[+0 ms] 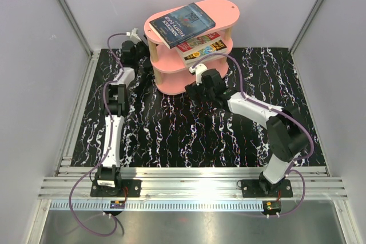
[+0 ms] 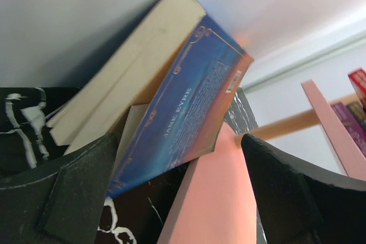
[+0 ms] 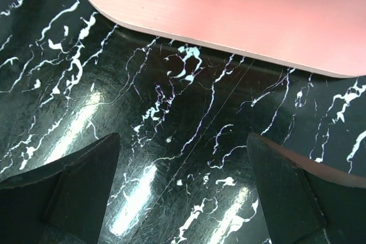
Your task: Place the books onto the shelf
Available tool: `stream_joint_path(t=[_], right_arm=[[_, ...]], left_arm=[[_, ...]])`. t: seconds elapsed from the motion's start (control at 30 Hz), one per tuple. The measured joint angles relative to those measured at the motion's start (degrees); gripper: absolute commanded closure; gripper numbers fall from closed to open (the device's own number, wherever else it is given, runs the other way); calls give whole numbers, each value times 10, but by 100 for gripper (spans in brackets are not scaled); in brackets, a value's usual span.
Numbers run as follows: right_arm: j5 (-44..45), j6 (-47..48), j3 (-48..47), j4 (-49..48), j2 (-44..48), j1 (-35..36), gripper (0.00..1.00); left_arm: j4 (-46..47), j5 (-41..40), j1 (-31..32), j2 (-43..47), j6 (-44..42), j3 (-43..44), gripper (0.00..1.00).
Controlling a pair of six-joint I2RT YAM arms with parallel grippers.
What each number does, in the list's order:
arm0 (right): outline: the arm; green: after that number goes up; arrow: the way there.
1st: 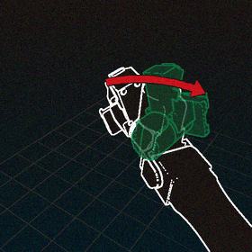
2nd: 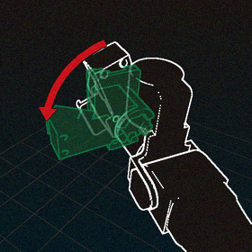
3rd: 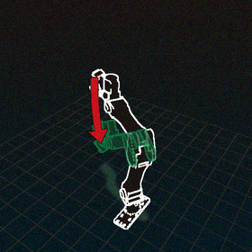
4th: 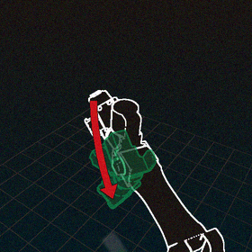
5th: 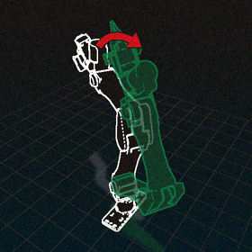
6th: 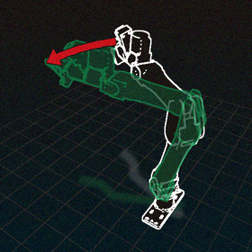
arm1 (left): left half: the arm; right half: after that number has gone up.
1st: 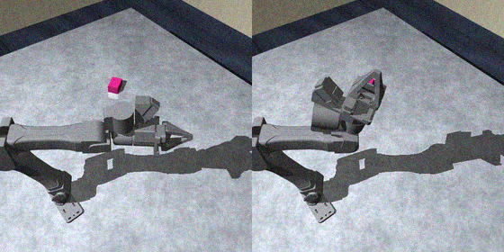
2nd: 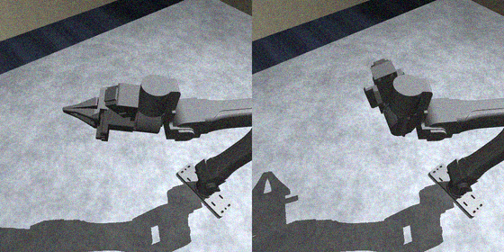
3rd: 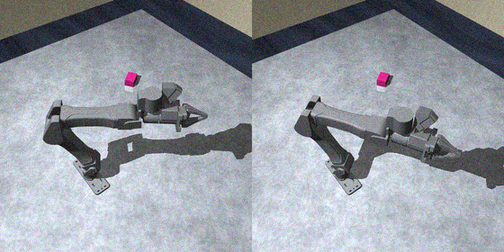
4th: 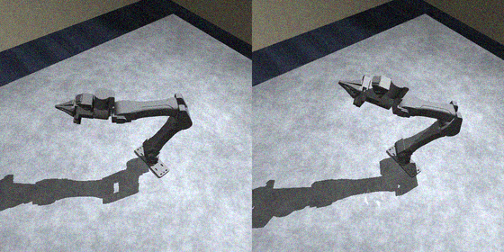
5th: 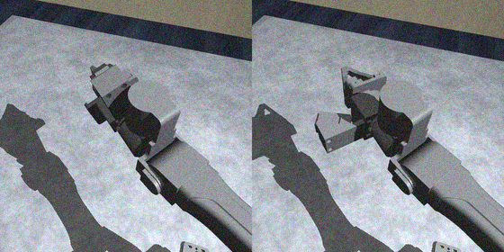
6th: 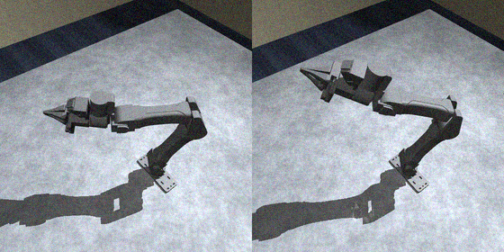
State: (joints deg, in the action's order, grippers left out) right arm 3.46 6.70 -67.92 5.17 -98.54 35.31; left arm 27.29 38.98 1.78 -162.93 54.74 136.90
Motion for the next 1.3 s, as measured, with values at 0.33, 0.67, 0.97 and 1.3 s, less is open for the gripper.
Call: stream_joint_path(t=[0.33, 0.67, 0.97, 1.3], right_arm=[[5, 0, 0, -3, -6, 0, 0], [6, -1, 2, -11, -6, 0, 0], [5, -5, 9, -12, -4, 0, 0], [-2, -32, 28, -16, 39, 0, 0]], left_arm=[[127, 63, 29, -9, 69, 0, 26], [85, 88, 52, -12, 22, 0, 100], [73, 36, 26, 60, 8, -187, 100], [27, -64, -84, 291, -52, -405, 100]])
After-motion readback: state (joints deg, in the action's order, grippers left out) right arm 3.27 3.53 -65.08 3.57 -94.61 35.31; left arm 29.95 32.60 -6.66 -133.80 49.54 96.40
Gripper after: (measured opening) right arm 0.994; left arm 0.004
